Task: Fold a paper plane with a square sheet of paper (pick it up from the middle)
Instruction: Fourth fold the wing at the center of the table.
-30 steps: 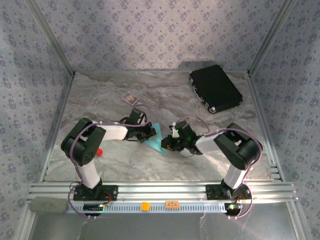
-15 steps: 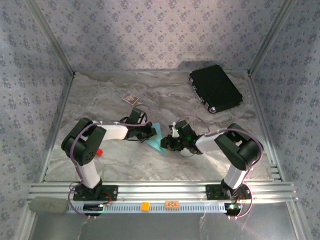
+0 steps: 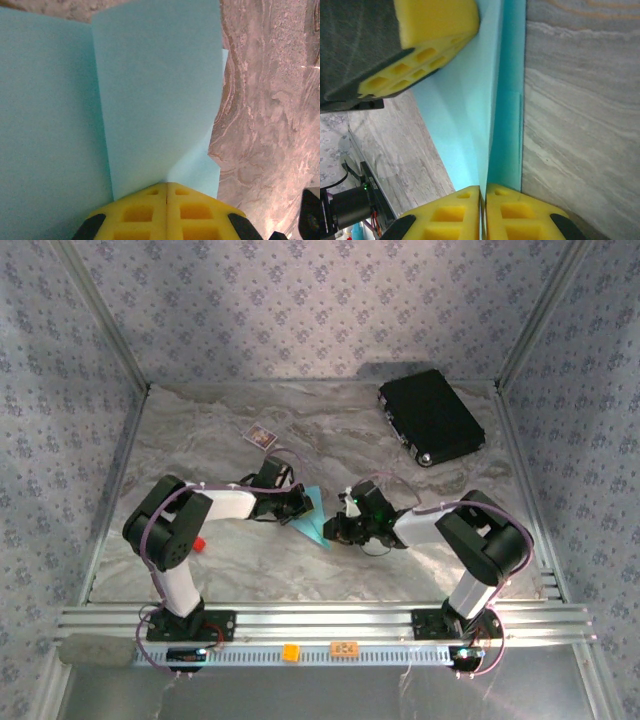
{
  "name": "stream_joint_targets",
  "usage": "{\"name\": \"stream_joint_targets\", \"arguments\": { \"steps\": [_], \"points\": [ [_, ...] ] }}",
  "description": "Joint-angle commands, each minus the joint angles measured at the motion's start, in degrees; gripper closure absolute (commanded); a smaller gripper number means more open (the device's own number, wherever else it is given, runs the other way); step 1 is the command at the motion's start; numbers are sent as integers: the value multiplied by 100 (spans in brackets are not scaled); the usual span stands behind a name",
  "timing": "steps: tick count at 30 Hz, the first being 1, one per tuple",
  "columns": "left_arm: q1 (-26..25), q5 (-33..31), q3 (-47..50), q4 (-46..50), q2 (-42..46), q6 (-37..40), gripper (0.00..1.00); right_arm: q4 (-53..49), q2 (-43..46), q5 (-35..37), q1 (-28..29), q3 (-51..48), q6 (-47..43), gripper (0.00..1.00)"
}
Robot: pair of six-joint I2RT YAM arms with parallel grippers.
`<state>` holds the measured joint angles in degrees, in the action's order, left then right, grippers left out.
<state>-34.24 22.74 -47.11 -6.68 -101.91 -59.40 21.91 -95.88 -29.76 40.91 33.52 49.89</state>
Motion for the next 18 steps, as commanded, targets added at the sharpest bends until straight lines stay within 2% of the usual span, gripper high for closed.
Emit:
{"name": "stream_joint_targets", "arguments": {
  "steps": [1,6,15,18],
  "points": [
    [36,-191,77,265,-49,78,99,-253,-1,-187,36,-117,-107,88],
    [49,-233,95,306,-18,77,99,-115,-124,-357,49,-172,-53,88],
    [50,-296,146,325,22,55,99,-459,85,-491,46,-161,-189,86],
    [60,-290,147,309,13,36,99,-579,111,-472,50,-179,-265,90]
  ]
}}
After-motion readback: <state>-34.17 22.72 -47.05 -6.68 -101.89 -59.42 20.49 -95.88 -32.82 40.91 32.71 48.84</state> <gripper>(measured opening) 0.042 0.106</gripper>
